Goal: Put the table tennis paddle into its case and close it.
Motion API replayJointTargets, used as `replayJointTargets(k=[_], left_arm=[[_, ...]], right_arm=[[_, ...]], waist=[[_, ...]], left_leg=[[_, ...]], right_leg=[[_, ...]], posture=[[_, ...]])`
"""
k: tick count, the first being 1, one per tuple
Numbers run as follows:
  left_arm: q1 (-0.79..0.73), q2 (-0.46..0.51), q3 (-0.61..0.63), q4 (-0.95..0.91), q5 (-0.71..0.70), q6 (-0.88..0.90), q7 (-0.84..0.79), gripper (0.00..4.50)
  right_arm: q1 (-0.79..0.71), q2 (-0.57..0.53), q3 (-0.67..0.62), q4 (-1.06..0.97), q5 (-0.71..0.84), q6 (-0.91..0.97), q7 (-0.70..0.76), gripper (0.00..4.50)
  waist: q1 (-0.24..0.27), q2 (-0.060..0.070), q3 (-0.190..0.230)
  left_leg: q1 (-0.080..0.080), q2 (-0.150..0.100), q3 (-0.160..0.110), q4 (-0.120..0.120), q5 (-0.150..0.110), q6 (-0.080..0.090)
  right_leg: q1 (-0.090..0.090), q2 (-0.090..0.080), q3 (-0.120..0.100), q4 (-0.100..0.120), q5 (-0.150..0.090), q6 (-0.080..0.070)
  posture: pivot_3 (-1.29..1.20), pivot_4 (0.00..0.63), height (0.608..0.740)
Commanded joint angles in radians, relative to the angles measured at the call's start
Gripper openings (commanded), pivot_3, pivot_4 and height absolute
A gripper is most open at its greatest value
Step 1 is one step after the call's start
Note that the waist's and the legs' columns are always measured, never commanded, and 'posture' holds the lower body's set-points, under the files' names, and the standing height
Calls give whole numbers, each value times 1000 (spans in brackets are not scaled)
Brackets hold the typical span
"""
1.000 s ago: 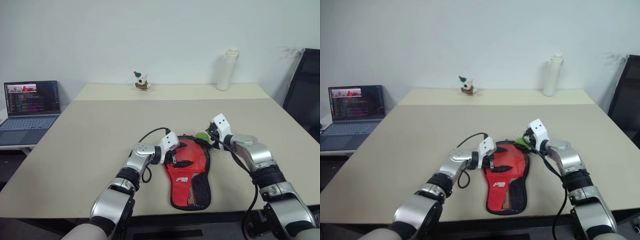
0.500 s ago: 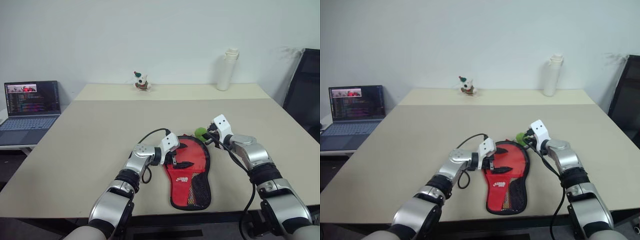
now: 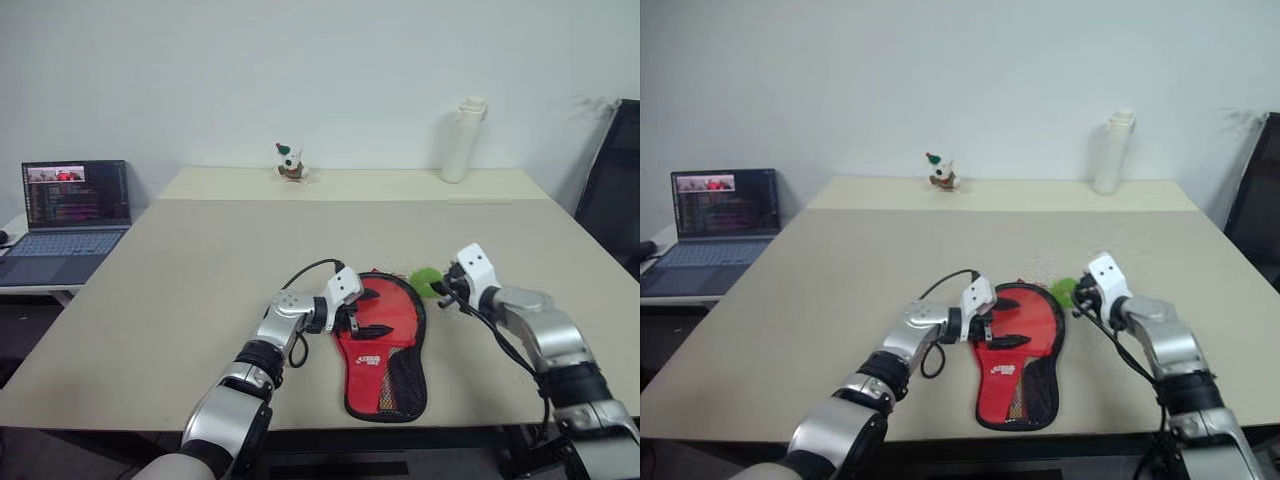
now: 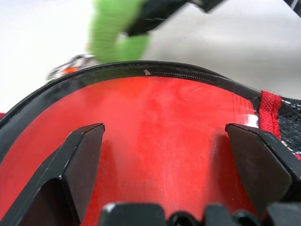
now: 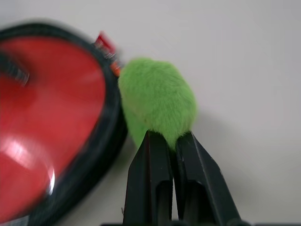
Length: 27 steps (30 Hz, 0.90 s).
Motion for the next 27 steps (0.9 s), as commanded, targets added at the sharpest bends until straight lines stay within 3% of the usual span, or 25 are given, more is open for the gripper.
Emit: replayJointTargets(k=[1,7,14,27], left_arm=[[15,-4,-22,41,15,22,6,4500],[-9,-33,-24,68,16,24,24,4500],[-30,-53,-26,89,21,20,34,4500],[-47,-75,-29,110,28,13,59,4500]], right_arm=[[72,-72,-63,-161,45,74,33,8],[317,-194,-122,-511,190,223,136,8],[538,-308,-161,-782,306,300,207,8],[876,-436,-218,-1065,453,297,307,8]], waist=[[2,1,0],[13,3,-2],[14,2,-2],[17,1,-2]], left_leg=[[0,0,0,0,0,0],[0,0,-1,0,0,0],[2,-1,-3,1,0,0],[4,-1,-5,1,0,0]], right_leg=[[0,0,0,0,0,0],[1,1,-1,-1,0,0],[4,1,-3,-2,0,1],[10,-1,-7,-8,0,2]], posture=[[0,150,740],[0,150,740],[0,150,740],[0,150,740]])
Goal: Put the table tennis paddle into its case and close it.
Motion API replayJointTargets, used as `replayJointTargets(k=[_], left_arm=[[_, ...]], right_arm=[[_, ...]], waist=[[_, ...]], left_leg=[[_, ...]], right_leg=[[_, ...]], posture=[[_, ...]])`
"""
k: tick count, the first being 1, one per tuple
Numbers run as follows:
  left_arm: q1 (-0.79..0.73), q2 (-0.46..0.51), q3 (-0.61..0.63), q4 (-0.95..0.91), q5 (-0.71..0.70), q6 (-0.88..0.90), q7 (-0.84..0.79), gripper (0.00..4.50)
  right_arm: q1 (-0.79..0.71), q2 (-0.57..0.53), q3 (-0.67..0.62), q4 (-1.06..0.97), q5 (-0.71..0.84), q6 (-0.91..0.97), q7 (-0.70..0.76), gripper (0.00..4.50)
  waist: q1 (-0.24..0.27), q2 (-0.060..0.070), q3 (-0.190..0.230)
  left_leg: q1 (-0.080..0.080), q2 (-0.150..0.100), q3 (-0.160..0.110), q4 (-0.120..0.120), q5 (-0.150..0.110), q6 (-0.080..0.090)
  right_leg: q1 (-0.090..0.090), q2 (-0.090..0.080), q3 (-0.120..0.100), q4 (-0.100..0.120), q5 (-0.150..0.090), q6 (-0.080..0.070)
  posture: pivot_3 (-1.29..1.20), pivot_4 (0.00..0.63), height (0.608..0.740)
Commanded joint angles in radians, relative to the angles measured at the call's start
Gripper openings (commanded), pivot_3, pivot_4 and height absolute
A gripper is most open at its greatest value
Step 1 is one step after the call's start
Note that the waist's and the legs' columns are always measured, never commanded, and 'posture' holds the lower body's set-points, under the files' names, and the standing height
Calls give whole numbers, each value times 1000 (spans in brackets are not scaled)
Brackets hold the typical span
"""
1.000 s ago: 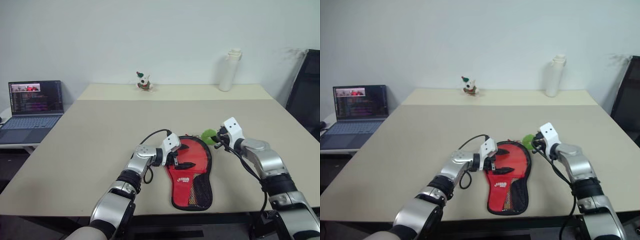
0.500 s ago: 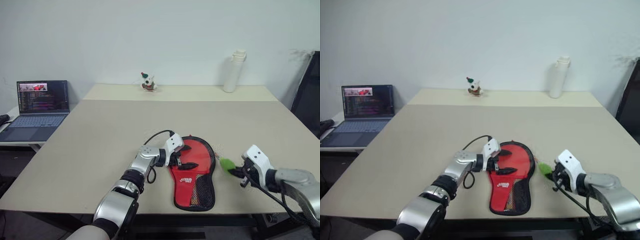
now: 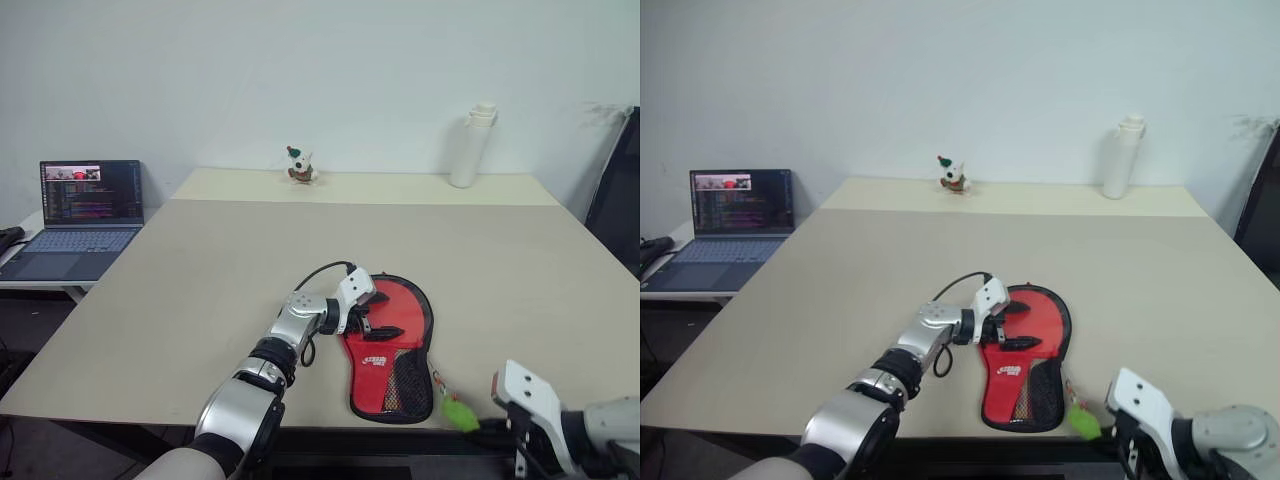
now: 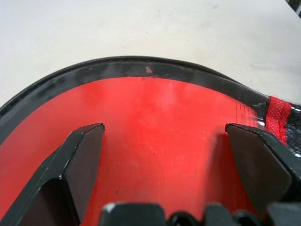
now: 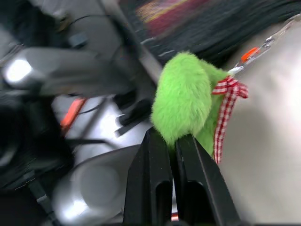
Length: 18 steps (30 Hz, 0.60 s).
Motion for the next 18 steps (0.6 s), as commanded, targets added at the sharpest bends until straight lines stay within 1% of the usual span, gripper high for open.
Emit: replayJointTargets(k=[1,5,12,17,18], left_arm=[[2,-14,-20,28,20,-1,14,4500],[2,-17,-19,28,23,-2,19,4500],[4,-21,-19,26,26,-6,30,4500],[8,-24,-19,21,27,-9,34,4500],[9,-24,-19,20,27,-10,34,4500]], right_arm=[[67,-32,-20,-93,67,-8,51,8],[91,-35,-10,-142,113,-2,38,8],[38,-39,26,-142,170,22,3,8],[6,-75,41,-117,169,22,12,8],[5,-84,42,-108,163,16,15,232]], waist=[[0,0,0],[0,0,0],[0,0,0],[0,0,0],[0,-1,0]], left_leg=[[0,0,0,0,0,0],[1,0,-1,0,0,0],[0,1,-1,0,0,0],[0,1,-1,0,0,0],[0,1,-1,0,0,0]], right_leg=[[0,0,0,0,0,0],[2,0,-2,-4,2,3],[4,-2,-4,-8,2,4],[4,-2,-4,-8,3,4],[4,-2,-4,-8,3,4]], posture=[[0,150,740],[0,150,740],[0,150,740],[0,150,740],[0,150,740]])
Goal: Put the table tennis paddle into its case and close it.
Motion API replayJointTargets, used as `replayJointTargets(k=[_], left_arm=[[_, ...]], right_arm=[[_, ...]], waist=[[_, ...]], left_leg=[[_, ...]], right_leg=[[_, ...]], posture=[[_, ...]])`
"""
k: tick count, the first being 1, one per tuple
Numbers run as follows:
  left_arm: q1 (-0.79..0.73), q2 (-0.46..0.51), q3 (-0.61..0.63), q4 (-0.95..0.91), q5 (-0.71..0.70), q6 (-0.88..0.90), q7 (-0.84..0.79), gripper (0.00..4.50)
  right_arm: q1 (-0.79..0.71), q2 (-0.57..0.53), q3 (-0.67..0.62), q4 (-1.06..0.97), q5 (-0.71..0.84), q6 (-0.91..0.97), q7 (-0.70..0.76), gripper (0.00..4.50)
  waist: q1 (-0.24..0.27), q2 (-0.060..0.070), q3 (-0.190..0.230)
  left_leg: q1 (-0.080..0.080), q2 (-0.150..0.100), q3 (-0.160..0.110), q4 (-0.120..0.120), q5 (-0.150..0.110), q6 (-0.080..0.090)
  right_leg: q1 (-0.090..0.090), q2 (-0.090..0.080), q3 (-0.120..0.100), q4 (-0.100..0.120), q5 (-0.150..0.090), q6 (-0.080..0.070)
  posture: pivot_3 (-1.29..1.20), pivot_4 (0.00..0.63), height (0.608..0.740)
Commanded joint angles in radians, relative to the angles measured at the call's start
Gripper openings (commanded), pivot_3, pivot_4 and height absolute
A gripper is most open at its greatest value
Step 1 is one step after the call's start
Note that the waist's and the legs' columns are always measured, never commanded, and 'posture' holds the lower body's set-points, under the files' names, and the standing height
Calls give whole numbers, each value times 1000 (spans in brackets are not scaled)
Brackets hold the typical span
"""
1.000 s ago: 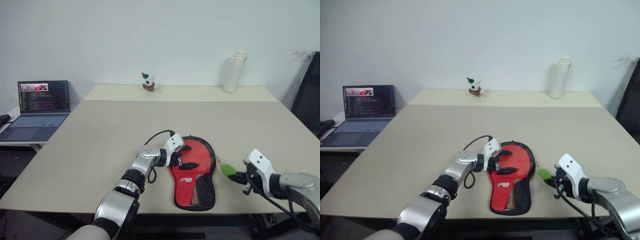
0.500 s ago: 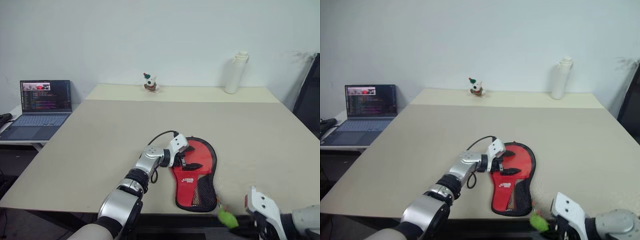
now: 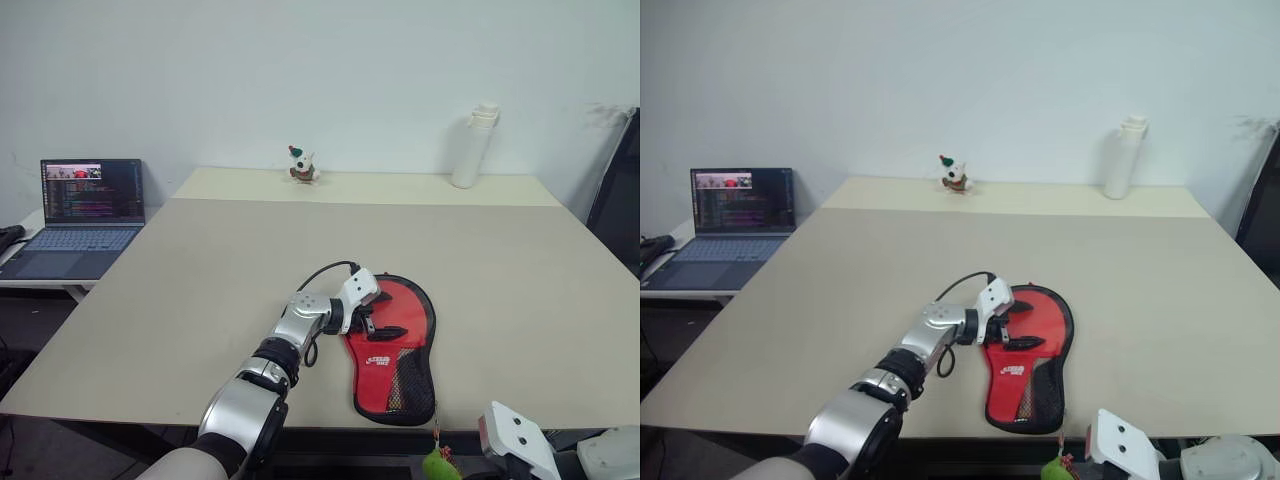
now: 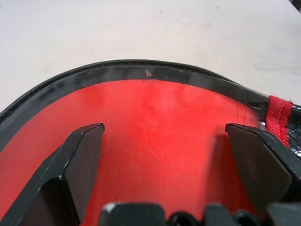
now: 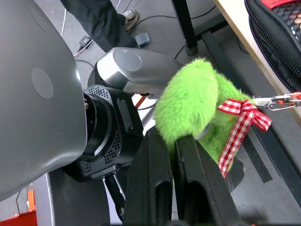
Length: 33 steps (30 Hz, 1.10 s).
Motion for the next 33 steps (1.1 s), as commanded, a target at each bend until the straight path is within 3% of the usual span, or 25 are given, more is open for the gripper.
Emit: replayJointTargets(k=[1,7,14,18,25,33], left_arm=[[11,-10,-18,16,14,2,11,4500],[16,-10,-19,1,10,-2,14,4500],[22,27,21,-59,-32,10,15,4500],[80,74,53,-237,-102,87,-34,4500],[390,265,129,-846,-276,404,-57,4500],[600,409,214,-1243,-339,606,94,4500]], right_arm=[[-5,-30,8,5,26,-13,30,485],[-63,-35,-14,47,45,-11,27,2410],[-369,41,-10,287,10,-58,-49,2410],[-500,93,30,472,-67,-166,-41,2410],[-818,294,143,979,-223,-486,64,2410],[-1020,318,174,1379,-344,-683,199,2410]], waist=[[0,0,0],[-1,0,0],[-7,-1,1],[-12,-1,2],[-40,2,5],[-23,3,7]], left_leg=[[0,0,0,0,0,0],[0,0,0,0,0,0],[1,0,1,1,0,0],[-1,1,2,-1,0,0],[-1,3,2,-1,0,0],[-1,3,2,0,0,0]], right_leg=[[0,0,0,0,0,0],[0,0,0,0,0,1],[0,-1,2,0,2,3],[-3,0,5,0,2,3],[-7,3,12,2,2,2],[-6,-1,12,3,2,2]], posture=[[0,150,740],[0,150,740],[0,150,740],[0,150,740],[0,150,740],[0,150,740]])
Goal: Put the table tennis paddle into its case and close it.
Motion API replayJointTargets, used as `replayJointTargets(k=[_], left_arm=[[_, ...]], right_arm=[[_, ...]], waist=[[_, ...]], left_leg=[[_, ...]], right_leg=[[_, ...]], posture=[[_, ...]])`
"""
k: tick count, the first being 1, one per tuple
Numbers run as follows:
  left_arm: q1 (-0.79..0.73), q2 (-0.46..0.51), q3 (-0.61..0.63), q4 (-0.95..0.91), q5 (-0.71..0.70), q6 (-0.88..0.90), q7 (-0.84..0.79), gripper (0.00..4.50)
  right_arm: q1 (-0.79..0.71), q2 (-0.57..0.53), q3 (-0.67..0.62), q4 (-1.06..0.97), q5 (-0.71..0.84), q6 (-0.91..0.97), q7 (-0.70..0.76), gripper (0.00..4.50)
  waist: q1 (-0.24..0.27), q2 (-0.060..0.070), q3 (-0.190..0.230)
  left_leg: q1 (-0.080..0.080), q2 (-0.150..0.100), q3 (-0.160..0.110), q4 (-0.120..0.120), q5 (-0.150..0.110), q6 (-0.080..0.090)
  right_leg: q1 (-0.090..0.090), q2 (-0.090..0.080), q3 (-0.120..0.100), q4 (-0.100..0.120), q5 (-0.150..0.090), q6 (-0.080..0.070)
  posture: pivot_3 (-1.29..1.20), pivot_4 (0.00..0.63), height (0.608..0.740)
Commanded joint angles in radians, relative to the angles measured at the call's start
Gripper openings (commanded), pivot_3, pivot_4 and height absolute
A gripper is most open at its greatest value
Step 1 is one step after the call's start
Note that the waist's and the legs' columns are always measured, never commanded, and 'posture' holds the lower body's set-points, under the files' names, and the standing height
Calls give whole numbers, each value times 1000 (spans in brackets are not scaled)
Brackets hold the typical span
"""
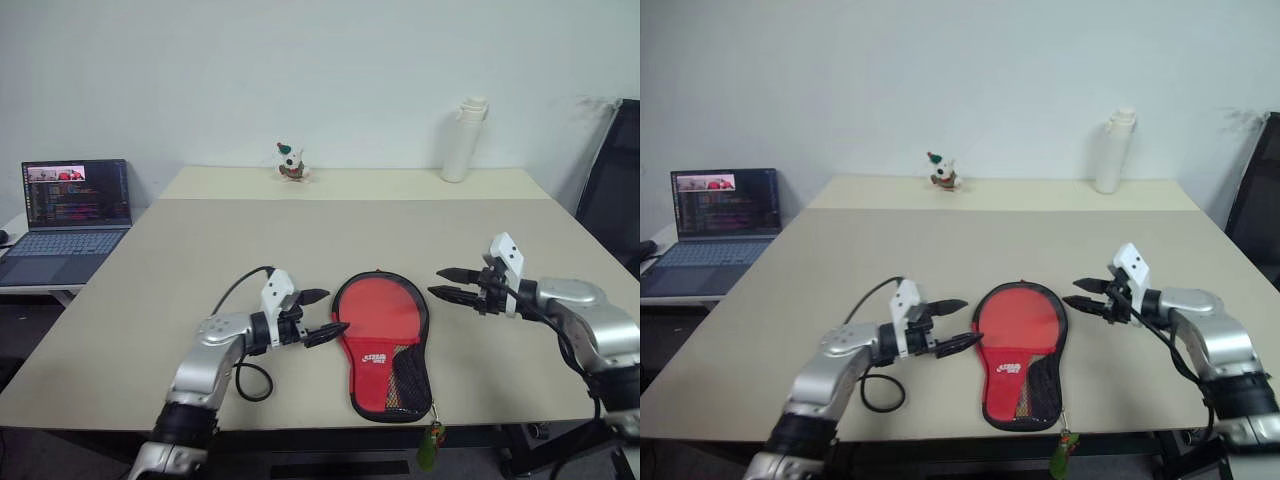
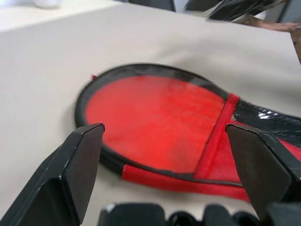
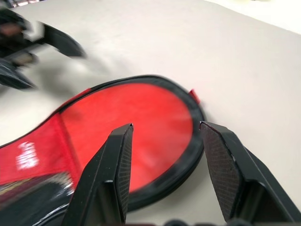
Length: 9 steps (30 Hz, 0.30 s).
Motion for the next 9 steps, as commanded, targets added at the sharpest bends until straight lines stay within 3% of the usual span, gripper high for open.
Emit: replayJointTargets(k=[1,9], left_arm=[[26,39,57,-126,-35,47,62,4500],[109,98,122,-178,-55,48,143,4500]], right_arm=[[-51,-21,-19,95,-43,-83,42,2410],[22,-65,-27,-22,-55,-17,60,2410]], waist=[[4,0,0],[9,1,0]], left_leg=[[0,0,0,0,0,0],[0,0,0,-1,0,0]], right_leg=[[0,-1,0,0,0,0],[0,-1,-1,0,3,-5]], posture=[[0,150,740],[0,150,740]])
